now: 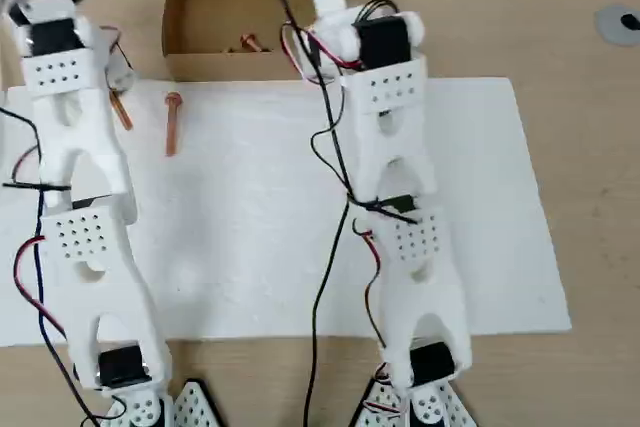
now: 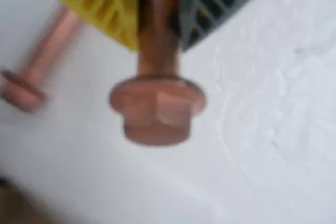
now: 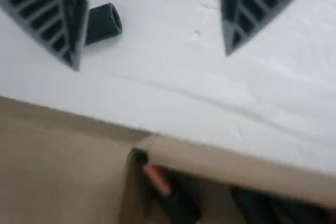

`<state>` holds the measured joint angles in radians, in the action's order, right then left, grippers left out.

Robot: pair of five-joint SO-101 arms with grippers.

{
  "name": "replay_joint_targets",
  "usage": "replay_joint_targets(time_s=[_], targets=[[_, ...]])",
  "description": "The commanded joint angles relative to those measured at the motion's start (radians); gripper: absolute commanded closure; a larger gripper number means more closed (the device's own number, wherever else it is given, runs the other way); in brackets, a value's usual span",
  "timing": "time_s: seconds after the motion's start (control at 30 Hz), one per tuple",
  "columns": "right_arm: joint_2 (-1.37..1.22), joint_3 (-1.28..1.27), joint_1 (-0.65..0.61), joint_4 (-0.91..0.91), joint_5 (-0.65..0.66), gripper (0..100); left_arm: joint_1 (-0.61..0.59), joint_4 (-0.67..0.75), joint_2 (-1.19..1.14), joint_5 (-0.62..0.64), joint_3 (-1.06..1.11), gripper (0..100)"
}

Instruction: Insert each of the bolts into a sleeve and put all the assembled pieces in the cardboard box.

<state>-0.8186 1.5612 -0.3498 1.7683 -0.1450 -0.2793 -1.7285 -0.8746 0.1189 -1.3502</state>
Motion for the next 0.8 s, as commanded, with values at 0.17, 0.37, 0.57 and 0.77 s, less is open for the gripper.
replay_joint_targets(time_s=[0.17,0.37,0.57,0.77], targets=[[0.39,-0.45,0.007,0.021,-0.038,78.9,-0.049,-0.032,0.259,-0.084,0.029,100],[0.631,-0.857,0.01,0.018,-0.147,78.9,-0.026,-0.031,0.579,-0.089,0.377,100],[0.722,-1.059,0.01,0.012,-0.166,78.9,0.044,-0.025,0.94,-0.12,0.773,99],[0.714,-1.162,0.012,-0.051,-0.344,78.9,0.158,0.017,1.28,-0.166,1.122,99]])
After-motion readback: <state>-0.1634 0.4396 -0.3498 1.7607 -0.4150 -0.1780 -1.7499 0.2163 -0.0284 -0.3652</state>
